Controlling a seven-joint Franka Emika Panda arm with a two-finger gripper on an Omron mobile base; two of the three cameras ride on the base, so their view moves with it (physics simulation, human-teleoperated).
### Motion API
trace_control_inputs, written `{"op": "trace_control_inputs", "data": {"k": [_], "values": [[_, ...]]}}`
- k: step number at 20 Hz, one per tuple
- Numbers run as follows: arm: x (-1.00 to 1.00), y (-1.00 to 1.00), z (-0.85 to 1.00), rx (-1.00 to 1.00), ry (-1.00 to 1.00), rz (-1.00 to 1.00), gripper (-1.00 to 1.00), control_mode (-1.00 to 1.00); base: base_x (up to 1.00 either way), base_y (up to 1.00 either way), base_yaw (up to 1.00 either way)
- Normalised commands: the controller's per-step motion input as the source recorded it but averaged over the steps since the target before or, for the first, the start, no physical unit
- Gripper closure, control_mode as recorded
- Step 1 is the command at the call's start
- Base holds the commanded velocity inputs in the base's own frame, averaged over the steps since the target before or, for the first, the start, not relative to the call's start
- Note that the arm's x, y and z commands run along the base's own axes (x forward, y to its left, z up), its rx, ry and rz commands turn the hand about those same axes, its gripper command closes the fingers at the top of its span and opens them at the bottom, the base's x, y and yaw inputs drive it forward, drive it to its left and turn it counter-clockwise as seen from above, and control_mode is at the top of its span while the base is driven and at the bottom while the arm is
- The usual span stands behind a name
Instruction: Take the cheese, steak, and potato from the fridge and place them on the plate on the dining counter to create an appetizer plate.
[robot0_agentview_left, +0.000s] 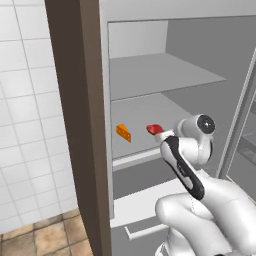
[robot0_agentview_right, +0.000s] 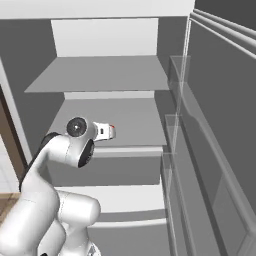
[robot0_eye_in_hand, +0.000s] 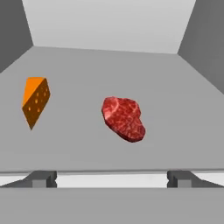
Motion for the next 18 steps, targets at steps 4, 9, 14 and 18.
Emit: {"op": "trace_control_inputs", "data": {"k": [4,9,14,18], "values": [[0.43,-0.19,-0.10,0.00,0.18,0.00,-1.00,-1.00,0.00,0.00,0.00],[0.25,-0.11,-0.26,0.00,0.03,0.02,-1.00,-1.00,0.00,0.00,0.00],[0.18,0.00,-0.36,0.00,-0.02,0.02,-1.00,-1.00,0.00,0.00,0.00],[0.28,0.00,-0.27,0.00,0.00,0.02,-1.00,-1.00,0.00,0.00,0.00]]}}
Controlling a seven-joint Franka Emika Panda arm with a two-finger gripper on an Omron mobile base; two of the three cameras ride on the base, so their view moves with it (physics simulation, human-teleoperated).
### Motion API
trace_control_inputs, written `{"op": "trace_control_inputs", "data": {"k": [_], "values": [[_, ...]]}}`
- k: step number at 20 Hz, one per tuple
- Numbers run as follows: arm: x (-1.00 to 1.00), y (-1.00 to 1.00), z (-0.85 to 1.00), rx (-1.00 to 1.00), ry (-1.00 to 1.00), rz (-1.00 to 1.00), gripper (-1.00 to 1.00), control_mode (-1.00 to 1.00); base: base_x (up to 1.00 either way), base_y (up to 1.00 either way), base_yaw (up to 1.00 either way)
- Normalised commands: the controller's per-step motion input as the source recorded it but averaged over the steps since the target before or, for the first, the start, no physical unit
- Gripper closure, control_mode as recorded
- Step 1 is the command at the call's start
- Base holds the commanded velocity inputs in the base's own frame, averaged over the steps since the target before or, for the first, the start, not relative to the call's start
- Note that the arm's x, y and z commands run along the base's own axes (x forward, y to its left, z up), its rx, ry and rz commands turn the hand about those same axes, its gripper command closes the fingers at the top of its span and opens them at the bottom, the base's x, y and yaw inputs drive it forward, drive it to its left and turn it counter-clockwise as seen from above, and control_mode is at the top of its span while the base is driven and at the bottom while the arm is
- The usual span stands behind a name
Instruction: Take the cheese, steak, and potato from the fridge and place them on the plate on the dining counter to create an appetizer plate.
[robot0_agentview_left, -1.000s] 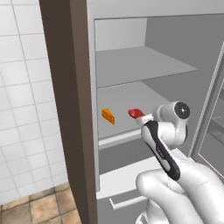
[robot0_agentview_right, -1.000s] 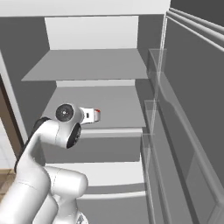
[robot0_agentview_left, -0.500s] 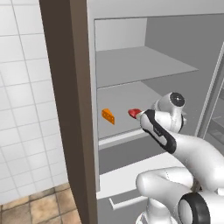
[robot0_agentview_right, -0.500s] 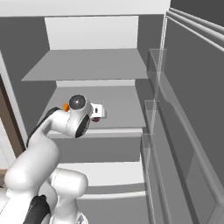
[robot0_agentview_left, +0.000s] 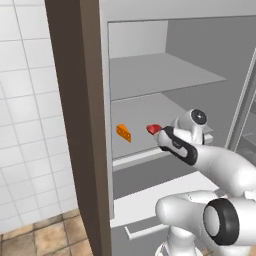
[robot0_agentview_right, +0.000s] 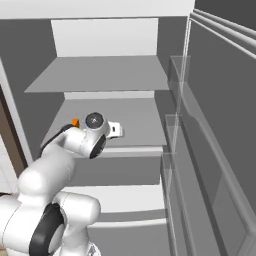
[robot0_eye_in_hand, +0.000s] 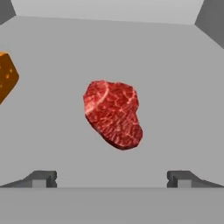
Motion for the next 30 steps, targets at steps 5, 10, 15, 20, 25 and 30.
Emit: {"op": "trace_control_inputs", "data": {"k": [5,10,15,20,25,30], "values": [[0.30,0.00,-0.27,0.00,0.00,0.03,-1.00,-1.00,0.00,0.00,0.00],[0.39,-0.01,-0.22,0.00,0.01,0.06,-1.00,-1.00,0.00,0.00,0.00],[0.41,0.00,-0.17,0.00,0.06,0.09,-1.00,-1.00,0.00,0.00,0.00],[0.41,-0.04,-0.19,0.00,0.06,0.09,-1.00,-1.00,0.00,0.00,0.00],[0.26,0.00,-0.39,0.00,0.03,0.08,-1.00,-1.00,0.00,0.00,0.00],[0.13,0.00,-0.54,0.00,0.00,0.07,-1.00,-1.00,0.00,0.00,0.00]]}}
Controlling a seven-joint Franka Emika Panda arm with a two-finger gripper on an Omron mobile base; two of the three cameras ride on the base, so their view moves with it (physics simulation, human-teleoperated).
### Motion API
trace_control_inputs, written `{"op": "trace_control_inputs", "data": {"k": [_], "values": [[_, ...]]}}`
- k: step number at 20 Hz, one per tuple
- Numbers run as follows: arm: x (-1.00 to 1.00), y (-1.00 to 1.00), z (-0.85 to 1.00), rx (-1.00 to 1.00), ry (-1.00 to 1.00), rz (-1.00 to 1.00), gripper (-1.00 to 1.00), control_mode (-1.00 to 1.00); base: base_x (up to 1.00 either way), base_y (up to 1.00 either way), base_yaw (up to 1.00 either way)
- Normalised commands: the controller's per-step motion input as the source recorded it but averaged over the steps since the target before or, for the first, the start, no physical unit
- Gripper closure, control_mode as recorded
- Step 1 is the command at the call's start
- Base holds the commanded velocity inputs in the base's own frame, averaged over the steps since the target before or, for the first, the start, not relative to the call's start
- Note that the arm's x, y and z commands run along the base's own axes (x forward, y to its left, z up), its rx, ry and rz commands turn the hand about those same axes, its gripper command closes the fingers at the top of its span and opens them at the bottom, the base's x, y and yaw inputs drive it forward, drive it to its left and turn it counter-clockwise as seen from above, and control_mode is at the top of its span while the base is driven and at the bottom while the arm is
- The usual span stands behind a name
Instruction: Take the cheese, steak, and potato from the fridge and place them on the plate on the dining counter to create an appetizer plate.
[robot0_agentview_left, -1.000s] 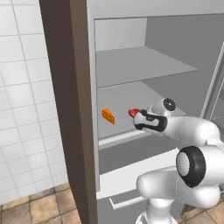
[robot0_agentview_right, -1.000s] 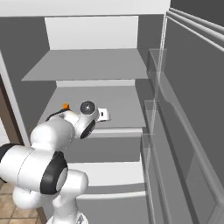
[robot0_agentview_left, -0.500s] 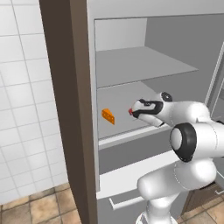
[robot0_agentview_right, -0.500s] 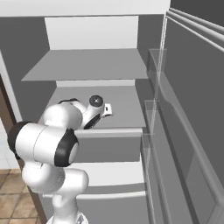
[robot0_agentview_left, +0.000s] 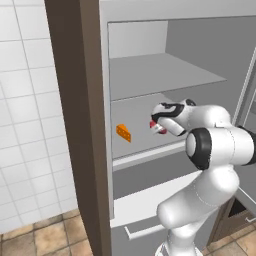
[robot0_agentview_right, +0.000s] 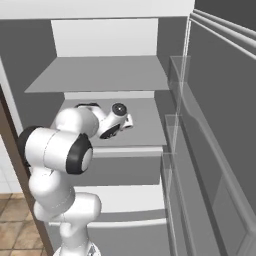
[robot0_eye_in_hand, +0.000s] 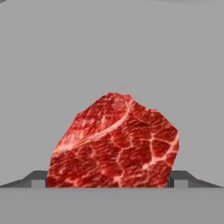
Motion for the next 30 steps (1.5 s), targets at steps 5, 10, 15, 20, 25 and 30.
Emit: {"op": "trace_control_inputs", "data": {"k": [5,10,15,20,25,30], "values": [[0.00,0.07,-0.86,-0.04,-0.02,0.04,1.00,-1.00,0.00,0.00,0.00],[0.00,0.11,-0.62,-0.04,0.00,0.00,1.00,-1.00,0.00,0.00,0.00],[-0.54,0.03,-0.25,-0.04,-0.03,0.00,1.00,-1.00,0.00,0.00,0.00],[-1.00,0.00,-0.07,-0.01,-0.16,0.00,1.00,-1.00,0.00,0.00,0.00],[-1.00,0.00,0.22,0.00,-0.13,0.00,1.00,-1.00,0.00,0.00,0.00],[-0.99,0.00,0.72,0.00,-0.06,0.01,1.00,-1.00,0.00,0.00,0.00]]}}
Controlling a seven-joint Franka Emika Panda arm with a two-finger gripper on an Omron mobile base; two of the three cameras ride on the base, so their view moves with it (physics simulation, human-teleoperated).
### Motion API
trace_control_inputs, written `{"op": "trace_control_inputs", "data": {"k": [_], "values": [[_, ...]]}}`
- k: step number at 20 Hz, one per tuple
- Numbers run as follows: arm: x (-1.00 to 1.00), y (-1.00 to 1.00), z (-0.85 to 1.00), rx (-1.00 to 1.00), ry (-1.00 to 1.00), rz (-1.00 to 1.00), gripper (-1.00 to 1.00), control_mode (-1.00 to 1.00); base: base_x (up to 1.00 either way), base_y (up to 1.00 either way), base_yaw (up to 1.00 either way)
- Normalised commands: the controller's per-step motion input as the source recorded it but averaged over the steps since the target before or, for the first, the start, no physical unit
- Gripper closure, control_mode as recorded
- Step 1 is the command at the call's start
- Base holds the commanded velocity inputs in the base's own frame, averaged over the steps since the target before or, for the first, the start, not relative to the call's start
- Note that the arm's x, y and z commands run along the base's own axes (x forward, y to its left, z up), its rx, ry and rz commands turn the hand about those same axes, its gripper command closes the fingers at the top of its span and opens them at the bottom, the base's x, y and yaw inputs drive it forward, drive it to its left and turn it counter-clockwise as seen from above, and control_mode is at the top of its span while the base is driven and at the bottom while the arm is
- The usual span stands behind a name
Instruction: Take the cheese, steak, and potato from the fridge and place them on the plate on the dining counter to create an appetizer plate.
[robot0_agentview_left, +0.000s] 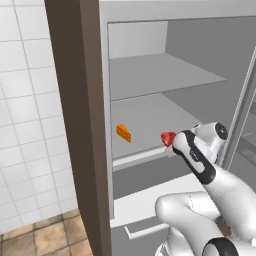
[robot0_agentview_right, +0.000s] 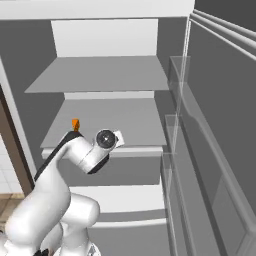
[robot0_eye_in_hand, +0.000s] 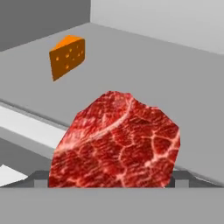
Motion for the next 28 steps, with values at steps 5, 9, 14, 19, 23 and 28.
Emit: {"op": "trace_control_inputs", "data": {"k": [5,9,14,19,23,28], "values": [[-0.87,0.00,0.87,-0.04,0.01,0.00,1.00,-1.00,0.00,0.00,0.00],[-0.73,0.00,0.56,-0.08,0.10,0.00,1.00,-1.00,0.00,0.00,0.00],[-0.41,-0.01,0.43,-0.06,0.19,0.00,1.00,-1.00,0.00,0.00,0.00],[-0.67,0.00,0.11,-0.04,0.00,0.00,1.00,-1.00,0.00,0.00,0.00],[-0.91,0.00,-0.10,0.00,-0.29,0.00,1.00,-1.00,0.00,0.00,0.00],[-0.78,0.07,-0.01,-0.01,-0.25,-0.02,1.00,-1.00,0.00,0.00,0.00]]}}
